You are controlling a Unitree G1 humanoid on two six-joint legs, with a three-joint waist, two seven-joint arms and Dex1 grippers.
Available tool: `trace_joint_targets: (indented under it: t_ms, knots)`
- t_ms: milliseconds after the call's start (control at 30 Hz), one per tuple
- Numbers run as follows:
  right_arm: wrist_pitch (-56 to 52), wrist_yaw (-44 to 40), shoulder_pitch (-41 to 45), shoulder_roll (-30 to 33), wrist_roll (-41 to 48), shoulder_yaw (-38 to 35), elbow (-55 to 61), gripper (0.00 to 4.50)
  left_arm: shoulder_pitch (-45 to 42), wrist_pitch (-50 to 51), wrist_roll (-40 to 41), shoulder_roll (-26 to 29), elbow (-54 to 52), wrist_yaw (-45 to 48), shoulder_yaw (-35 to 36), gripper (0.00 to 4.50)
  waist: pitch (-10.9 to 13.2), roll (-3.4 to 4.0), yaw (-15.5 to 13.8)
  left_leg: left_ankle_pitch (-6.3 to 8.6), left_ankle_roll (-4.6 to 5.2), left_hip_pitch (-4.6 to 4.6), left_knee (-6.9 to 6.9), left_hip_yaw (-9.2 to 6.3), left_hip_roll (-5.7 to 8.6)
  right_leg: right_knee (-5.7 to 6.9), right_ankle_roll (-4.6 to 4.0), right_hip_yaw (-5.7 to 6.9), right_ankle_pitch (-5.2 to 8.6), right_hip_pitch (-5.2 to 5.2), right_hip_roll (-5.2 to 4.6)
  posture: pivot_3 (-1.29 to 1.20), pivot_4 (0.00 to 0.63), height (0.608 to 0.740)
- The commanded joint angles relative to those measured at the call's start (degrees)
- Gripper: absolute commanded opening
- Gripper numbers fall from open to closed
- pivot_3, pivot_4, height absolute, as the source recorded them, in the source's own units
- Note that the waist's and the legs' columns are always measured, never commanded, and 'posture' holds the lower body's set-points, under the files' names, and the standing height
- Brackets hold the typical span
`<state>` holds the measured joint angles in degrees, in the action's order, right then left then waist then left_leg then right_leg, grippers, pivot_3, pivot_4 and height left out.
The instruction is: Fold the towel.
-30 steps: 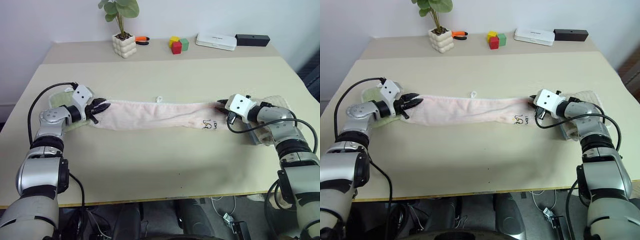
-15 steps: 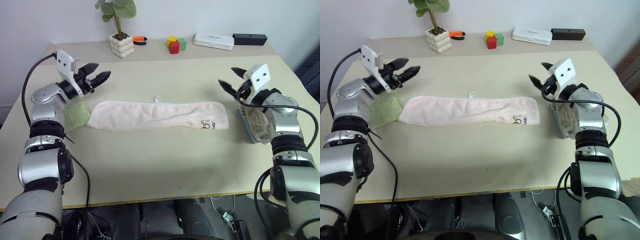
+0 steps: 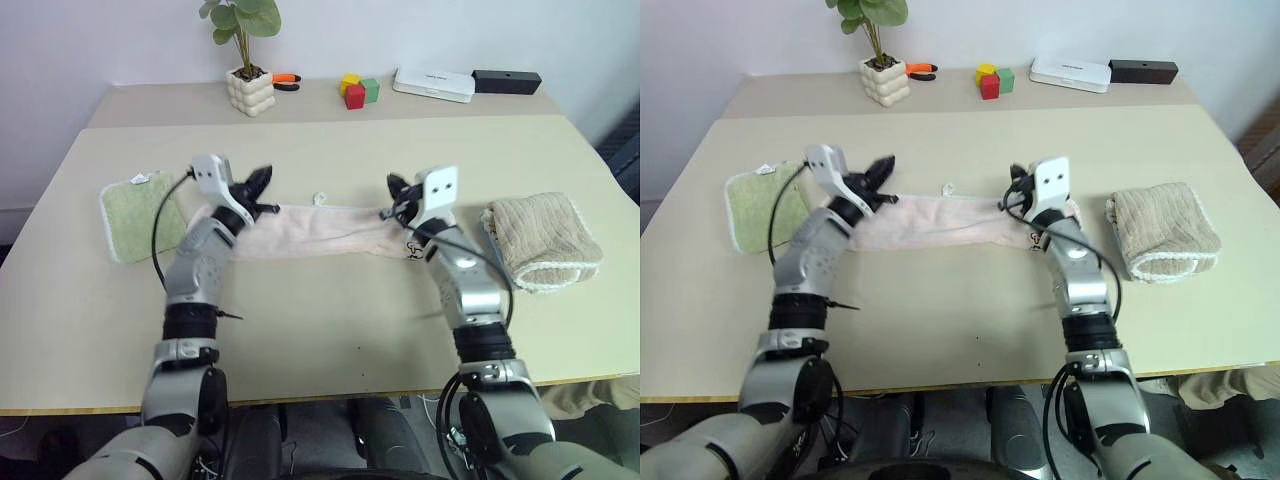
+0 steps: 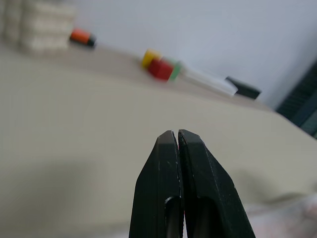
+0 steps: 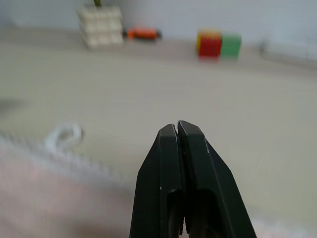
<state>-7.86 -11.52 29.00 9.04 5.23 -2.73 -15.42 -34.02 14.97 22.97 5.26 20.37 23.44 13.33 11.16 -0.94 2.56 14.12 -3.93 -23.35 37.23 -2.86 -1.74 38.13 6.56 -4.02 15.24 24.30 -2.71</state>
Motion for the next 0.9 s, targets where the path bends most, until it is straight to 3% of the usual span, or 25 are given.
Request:
trace_joint_targets:
  t_ms: [33,167,367,567,633,700,833,900]
  knots:
    - [-0.8,4.49,-0.12,0.49,-3.05,-0.35,0.12,0.02,1.64,-1.39,-2.58,0.86,0.27,-1.2,-1.51,0.07,-0.02,0.0,-0.06,0.0,0.0,0.0,0.0,0.0,0.0,0.0,0.0,0.0,0.0,0.0,0.0,0.0,0.15,0.74]
    - [-1.64,5.69,-1.37,1.94,-3.98,-1.33,-1.6,0.02,3.09,-2.13,-3.72,3.59,2.17,-1.28,-0.92,0.07,-0.03,-0.01,-0.03,0.0,-0.01,0.01,-0.03,0.0,0.01,-0.02,0.0,0.0,0.0,0.0,0.01,0.0,0.15,0.74]
    - [-1.55,3.86,-4.59,7.22,-4.38,-2.57,-2.43,0.02,3.45,-4.05,-4.07,12.03,7.23,0.98,1.68,0.07,-0.14,0.01,0.03,0.0,0.0,0.08,-0.07,0.0,0.0,-0.04,0.0,0.0,0.0,-0.05,0.03,0.0,0.15,0.74]
    - [-0.41,-0.3,-3.88,7.66,-0.22,-4.79,-1.66,0.02,2.02,-4.27,-2.98,13.78,7.7,4.13,1.58,0.07,-0.15,-0.01,-0.02,0.0,0.0,0.11,-0.07,0.0,0.01,-0.1,0.0,0.01,0.0,-0.17,0.02,0.0,0.15,0.74]
    - [-1.07,-1.38,-3.68,7.3,1.56,-5.6,-0.75,0.86,1.87,-5.5,-3.51,13.96,7.47,5.18,1.14,0.0,-0.15,-0.01,-0.01,0.0,0.0,0.11,-0.07,-0.01,0.0,-0.1,0.0,0.01,0.0,-0.17,0.02,0.0,0.15,0.74]
    - [-2.98,-3.02,-3.85,7.35,5.51,-7.73,3.49,1.75,1.27,-5.36,-2.53,13.92,5.52,8.38,0.37,0.52,-0.15,0.0,-0.02,0.0,0.0,0.1,-0.07,-0.01,0.0,-0.1,0.0,0.01,0.0,-0.16,0.02,0.0,0.15,0.74]
    - [-12.91,-4.74,-6.12,7.72,15.14,-11.96,14.36,3.8,0.93,-4.12,-1.11,14.42,0.47,14.63,-2.0,2.32,-0.14,0.01,-0.19,0.0,0.0,0.07,-0.07,-0.02,0.0,-0.11,0.0,0.03,0.0,-0.16,0.02,0.0,0.15,0.74]
    - [-20.4,-3.44,-7.93,7.13,21.54,-14.64,21.53,4.5,0.68,-4.64,-1.06,15.12,-1.3,17.36,-3.0,3.33,-0.14,0.01,-0.16,0.01,0.01,0.05,-0.08,-0.08,0.0,-0.13,0.0,0.06,0.0,-0.16,0.02,0.0,0.15,0.74]
